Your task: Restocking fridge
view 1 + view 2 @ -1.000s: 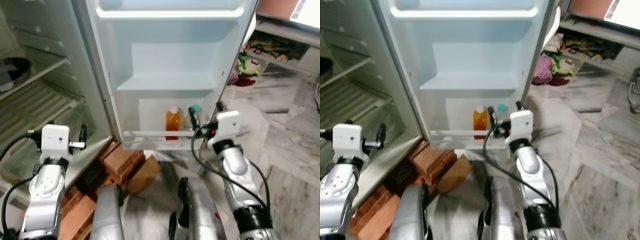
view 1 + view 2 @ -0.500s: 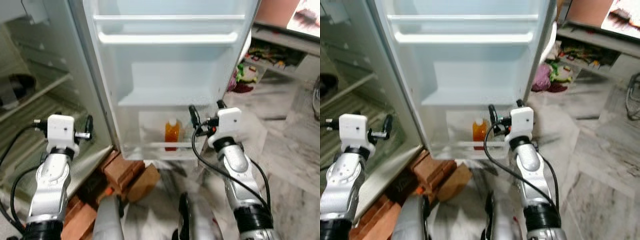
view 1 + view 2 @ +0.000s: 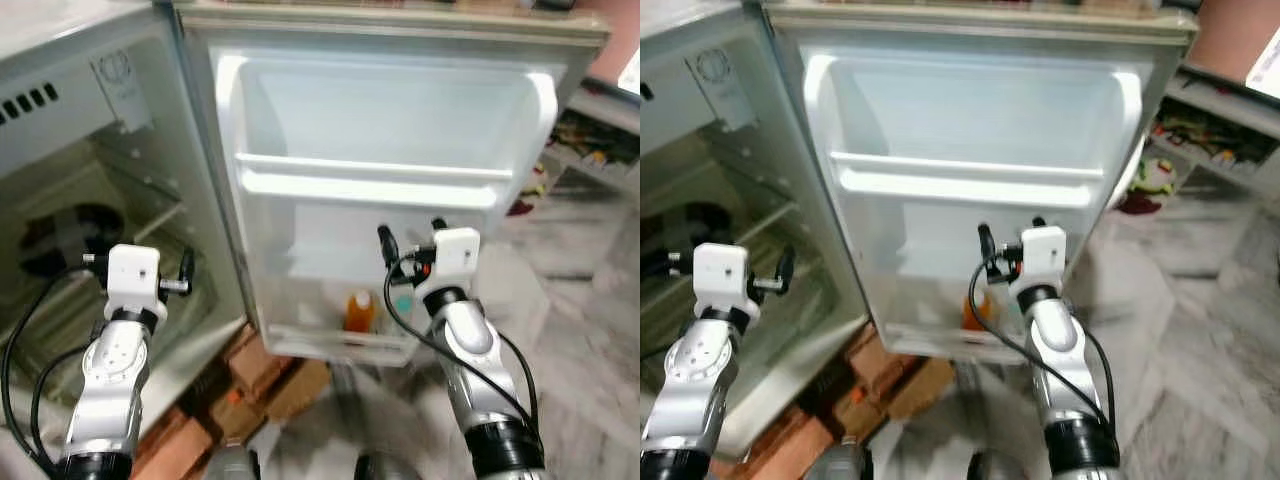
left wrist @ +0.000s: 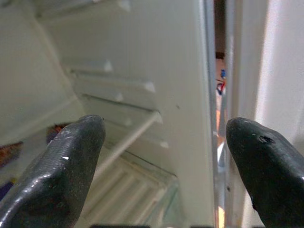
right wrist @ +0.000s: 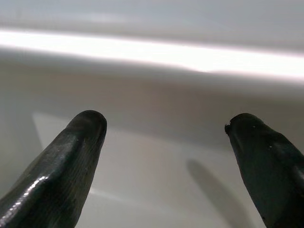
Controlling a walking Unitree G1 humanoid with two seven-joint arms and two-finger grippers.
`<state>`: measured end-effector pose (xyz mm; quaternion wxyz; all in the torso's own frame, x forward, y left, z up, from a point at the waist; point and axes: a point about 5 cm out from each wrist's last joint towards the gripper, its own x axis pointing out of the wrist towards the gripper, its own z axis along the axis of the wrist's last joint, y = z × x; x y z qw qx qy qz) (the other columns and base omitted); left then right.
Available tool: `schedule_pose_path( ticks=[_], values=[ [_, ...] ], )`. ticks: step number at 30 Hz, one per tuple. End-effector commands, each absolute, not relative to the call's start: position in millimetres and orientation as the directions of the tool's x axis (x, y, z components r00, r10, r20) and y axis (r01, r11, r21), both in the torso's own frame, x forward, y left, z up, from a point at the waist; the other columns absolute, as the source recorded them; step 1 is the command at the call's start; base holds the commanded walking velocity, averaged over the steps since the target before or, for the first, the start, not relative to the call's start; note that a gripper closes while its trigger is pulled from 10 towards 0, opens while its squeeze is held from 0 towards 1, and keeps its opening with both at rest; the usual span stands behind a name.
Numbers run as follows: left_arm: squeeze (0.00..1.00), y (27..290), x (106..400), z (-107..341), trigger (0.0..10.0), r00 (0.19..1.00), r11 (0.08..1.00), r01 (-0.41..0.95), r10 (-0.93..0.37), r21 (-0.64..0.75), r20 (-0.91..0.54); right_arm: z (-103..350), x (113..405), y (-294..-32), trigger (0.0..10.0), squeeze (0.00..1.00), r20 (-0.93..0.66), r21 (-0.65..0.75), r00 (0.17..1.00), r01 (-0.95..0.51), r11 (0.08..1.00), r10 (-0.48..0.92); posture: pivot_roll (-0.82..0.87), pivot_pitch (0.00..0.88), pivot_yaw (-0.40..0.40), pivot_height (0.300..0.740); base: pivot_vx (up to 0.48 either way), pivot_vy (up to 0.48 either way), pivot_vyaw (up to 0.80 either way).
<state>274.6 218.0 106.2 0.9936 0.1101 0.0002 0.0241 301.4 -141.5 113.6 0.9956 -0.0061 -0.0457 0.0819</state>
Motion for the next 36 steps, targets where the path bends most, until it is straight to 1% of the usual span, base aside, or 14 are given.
schedule_pose_path(
  ticks=[1,8,14,18,21,30,34,36],
  values=[
    [0.00,217,277,104,10.0,0.998,0.973,-0.055,0.056,0.223,0.002,113,301,-143,10.0,0.00,0.066,-0.027,0.983,-0.168,0.985,0.170,0.07,0.000,-0.048,0.740,0.000,0.000,0.00],
    [0.00,219,278,104,10.0,0.997,0.969,-0.080,0.083,0.233,-0.004,109,296,-144,10.0,0.00,0.025,-0.036,0.978,-0.205,0.978,0.206,0.06,0.000,-0.059,0.740,0.000,0.000,0.00],
    [0.00,220,277,102,10.0,0.996,0.965,-0.083,0.087,0.250,-0.002,105,293,-141,10.0,0.00,-0.034,-0.099,0.960,-0.278,0.955,0.276,0.06,0.000,-0.060,0.740,0.000,0.000,0.00],
    [0.00,217,278,102,10.0,0.997,0.966,-0.080,0.083,0.247,-0.002,104,293,-139,10.0,0.00,-0.049,-0.101,0.954,-0.300,0.949,0.297,0.06,0.000,-0.062,0.740,-0.126,-0.350,0.00],
    [0.00,217,279,103,10.0,0.997,0.964,-0.078,0.080,0.256,0.001,102,294,-137,10.0,0.00,-0.062,-0.141,0.953,-0.301,0.943,0.295,0.07,0.000,-0.062,0.740,0.000,-0.376,0.00],
    [0.00,219,279,104,10.0,0.996,0.960,-0.082,0.084,0.268,0.004,101,295,-132,10.0,0.00,-0.073,-0.141,0.947,-0.320,0.937,0.313,0.07,0.000,-0.063,0.740,0.000,-0.361,0.00],
    [0.00,218,280,104,10.0,0.997,0.960,-0.080,0.082,0.268,0.003,97,294,-129,10.0,0.00,-0.099,-0.126,0.938,-0.343,0.931,0.332,0.07,0.000,-0.061,0.740,0.000,-0.358,0.00],
    [0.00,217,280,104,10.0,0.997,0.960,-0.075,0.077,0.268,0.003,94,292,-125,10.0,0.00,-0.120,-0.091,0.915,-0.396,0.914,0.385,0.07,0.000,-0.061,0.740,0.000,-0.358,0.00]
  ],
)
